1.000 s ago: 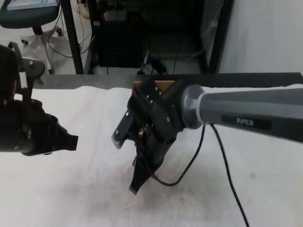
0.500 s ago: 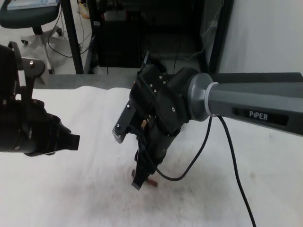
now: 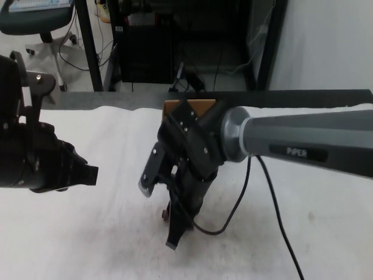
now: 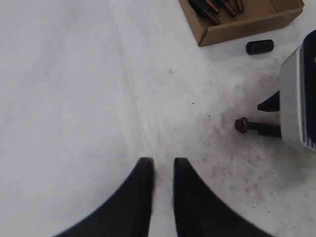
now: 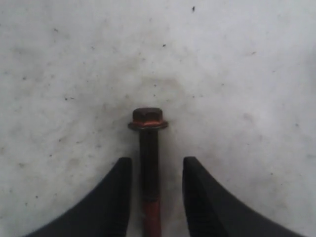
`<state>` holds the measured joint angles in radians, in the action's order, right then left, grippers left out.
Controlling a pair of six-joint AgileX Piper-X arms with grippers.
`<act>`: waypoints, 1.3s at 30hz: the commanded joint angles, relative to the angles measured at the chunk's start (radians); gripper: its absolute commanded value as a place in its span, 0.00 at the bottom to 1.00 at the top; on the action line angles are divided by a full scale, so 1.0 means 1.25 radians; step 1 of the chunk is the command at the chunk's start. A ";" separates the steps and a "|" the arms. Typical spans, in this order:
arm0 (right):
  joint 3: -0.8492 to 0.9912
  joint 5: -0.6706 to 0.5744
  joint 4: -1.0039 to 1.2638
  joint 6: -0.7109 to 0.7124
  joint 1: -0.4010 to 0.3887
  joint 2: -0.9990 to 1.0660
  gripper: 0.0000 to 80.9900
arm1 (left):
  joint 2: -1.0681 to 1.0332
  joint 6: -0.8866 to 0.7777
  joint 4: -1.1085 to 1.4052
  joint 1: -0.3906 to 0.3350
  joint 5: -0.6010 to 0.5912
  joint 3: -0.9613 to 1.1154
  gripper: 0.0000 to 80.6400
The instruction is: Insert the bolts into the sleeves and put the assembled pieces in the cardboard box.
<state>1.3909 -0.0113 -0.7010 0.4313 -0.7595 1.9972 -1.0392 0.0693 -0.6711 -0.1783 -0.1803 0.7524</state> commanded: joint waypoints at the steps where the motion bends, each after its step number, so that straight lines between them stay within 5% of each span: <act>1: 0.002 -0.015 0.009 0.047 -0.007 0.016 0.41 | 0.006 0.003 0.002 0.000 -0.001 0.001 0.18; 39: 0.003 -0.020 0.091 0.083 -0.009 0.068 0.39 | 0.006 0.004 0.002 0.000 -0.001 0.001 0.18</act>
<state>1.3982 -0.0226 -0.6189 0.5310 -0.7675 2.0553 -1.0392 0.0693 -0.6732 -0.1783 -0.1803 0.7524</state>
